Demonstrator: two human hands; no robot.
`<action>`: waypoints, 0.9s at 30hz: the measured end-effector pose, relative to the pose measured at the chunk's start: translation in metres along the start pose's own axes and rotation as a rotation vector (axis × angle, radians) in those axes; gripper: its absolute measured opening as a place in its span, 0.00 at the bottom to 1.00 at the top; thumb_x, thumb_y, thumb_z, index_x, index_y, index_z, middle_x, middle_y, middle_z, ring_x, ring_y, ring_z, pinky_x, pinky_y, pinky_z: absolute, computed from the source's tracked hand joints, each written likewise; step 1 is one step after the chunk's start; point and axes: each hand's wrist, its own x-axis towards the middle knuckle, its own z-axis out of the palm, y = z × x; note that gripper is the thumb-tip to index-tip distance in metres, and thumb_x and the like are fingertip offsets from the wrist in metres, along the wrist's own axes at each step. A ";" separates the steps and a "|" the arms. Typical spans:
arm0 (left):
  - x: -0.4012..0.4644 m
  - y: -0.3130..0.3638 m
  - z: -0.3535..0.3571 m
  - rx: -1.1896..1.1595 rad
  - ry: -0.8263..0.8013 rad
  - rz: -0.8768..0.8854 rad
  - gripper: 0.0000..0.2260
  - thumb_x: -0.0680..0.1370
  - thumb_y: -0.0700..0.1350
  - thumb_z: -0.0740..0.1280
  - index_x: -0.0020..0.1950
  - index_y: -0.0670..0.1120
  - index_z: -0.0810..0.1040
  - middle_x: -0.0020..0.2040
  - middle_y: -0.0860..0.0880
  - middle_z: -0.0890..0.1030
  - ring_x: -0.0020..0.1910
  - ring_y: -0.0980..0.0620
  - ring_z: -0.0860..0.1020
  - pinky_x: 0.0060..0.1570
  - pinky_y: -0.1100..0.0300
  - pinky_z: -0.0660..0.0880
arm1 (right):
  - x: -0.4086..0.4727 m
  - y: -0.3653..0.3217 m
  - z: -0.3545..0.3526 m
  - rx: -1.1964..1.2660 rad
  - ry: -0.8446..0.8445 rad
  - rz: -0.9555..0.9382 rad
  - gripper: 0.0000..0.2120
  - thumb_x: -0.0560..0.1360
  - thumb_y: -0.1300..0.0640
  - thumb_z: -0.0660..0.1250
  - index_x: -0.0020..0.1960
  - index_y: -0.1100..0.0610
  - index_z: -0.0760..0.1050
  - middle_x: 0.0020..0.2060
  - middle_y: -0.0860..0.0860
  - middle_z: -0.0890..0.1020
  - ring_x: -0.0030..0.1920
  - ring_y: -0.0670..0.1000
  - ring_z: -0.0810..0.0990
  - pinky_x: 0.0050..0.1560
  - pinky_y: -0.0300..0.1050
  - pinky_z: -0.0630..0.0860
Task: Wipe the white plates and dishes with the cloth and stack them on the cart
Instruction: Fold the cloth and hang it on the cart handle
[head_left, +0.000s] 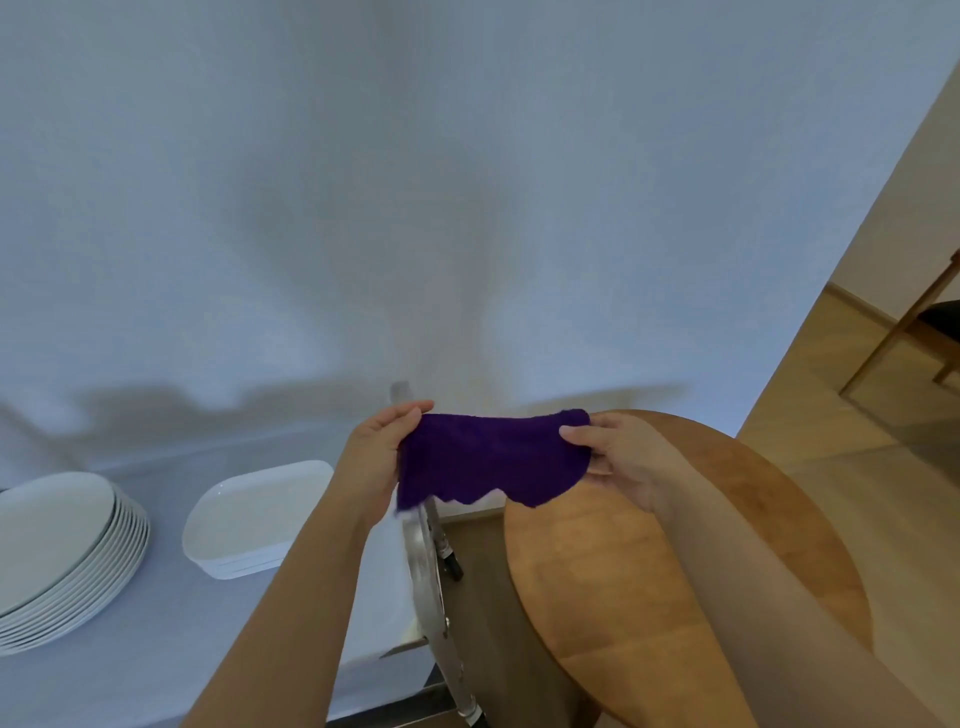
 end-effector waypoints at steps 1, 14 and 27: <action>0.000 0.000 0.001 0.044 0.003 0.017 0.09 0.81 0.40 0.62 0.51 0.48 0.81 0.47 0.48 0.83 0.47 0.51 0.80 0.41 0.59 0.77 | 0.000 -0.002 0.001 0.042 0.025 -0.023 0.19 0.72 0.63 0.71 0.61 0.61 0.71 0.52 0.56 0.81 0.49 0.52 0.82 0.39 0.42 0.78; 0.004 0.016 -0.006 0.540 -0.127 0.195 0.12 0.76 0.35 0.69 0.57 0.47 0.80 0.44 0.55 0.83 0.41 0.64 0.82 0.39 0.72 0.77 | 0.000 -0.012 -0.018 -0.395 -0.047 -0.339 0.18 0.71 0.67 0.71 0.53 0.47 0.76 0.50 0.46 0.81 0.51 0.43 0.79 0.42 0.31 0.76; 0.008 0.028 0.004 1.102 0.139 0.448 0.04 0.77 0.41 0.67 0.50 0.49 0.77 0.45 0.52 0.78 0.42 0.54 0.74 0.39 0.67 0.67 | 0.009 -0.020 -0.010 -0.826 0.247 -0.602 0.06 0.76 0.56 0.66 0.41 0.49 0.72 0.40 0.41 0.72 0.40 0.41 0.71 0.36 0.31 0.63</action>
